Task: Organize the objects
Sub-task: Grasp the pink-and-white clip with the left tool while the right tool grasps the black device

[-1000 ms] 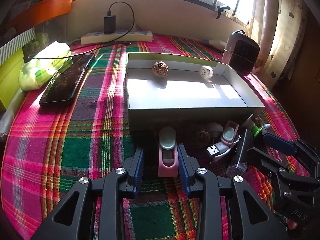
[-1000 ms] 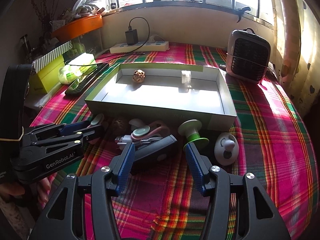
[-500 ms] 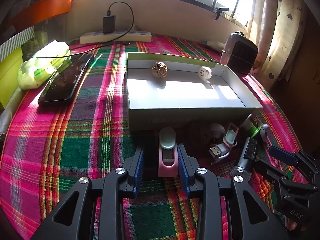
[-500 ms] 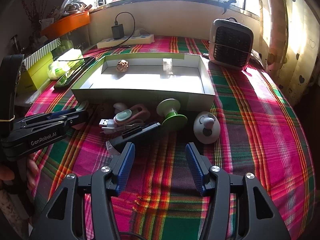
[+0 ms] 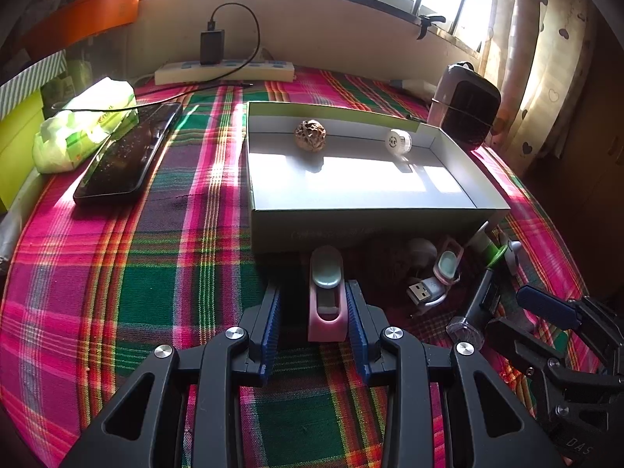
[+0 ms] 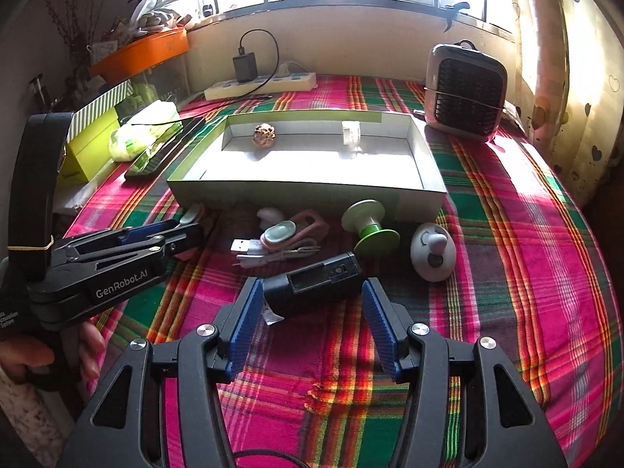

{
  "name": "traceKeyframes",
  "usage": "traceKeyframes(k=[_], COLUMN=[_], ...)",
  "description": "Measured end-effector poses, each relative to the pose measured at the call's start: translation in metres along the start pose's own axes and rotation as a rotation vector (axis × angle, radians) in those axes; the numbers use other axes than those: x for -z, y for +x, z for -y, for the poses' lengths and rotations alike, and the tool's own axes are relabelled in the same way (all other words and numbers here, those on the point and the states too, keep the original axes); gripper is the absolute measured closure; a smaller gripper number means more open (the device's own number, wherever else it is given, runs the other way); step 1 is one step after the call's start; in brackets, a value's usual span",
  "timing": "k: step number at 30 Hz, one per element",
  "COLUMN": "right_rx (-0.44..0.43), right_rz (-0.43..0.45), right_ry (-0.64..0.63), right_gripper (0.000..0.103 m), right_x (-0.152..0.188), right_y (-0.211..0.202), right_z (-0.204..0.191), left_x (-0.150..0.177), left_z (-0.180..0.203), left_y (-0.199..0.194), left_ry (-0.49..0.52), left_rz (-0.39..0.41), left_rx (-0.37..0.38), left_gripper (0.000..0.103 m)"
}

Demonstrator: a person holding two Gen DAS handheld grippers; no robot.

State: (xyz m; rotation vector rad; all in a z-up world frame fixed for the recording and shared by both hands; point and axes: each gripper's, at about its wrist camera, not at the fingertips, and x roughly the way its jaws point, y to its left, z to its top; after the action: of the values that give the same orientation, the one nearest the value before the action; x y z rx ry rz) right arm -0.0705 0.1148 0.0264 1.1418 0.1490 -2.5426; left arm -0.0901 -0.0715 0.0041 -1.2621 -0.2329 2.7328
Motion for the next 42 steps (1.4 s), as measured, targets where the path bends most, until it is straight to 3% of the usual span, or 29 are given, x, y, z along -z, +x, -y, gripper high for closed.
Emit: traceKeyframes(k=[11,16,29,34,42], right_rx=[0.1,0.134,0.184,0.086,0.033], right_rz=[-0.012,-0.026,-0.045,-0.018,-0.043], right_ry=[-0.004,0.025,0.111,0.124,0.016], right_gripper=[0.049,0.043,0.043,0.043,0.043], right_x=[-0.004,0.002,0.022,0.022,0.012], right_y=[0.017,0.013,-0.007,-0.006,0.011], right_z=[-0.015,-0.007,0.026,0.034,0.03], left_x=[0.001,0.001,0.0,0.001,0.002], left_z=[0.001,0.001,0.001,0.001,0.003], left_y=[0.0,-0.001,-0.001,-0.001,-0.001], left_ry=[0.005,0.002,0.001,0.003,0.019], left_rz=[-0.001,-0.001,-0.001,-0.001,-0.004], left_rx=[0.005,0.009,0.012,0.011,0.001], left_gripper=[0.072,0.072,0.072,0.072,0.072])
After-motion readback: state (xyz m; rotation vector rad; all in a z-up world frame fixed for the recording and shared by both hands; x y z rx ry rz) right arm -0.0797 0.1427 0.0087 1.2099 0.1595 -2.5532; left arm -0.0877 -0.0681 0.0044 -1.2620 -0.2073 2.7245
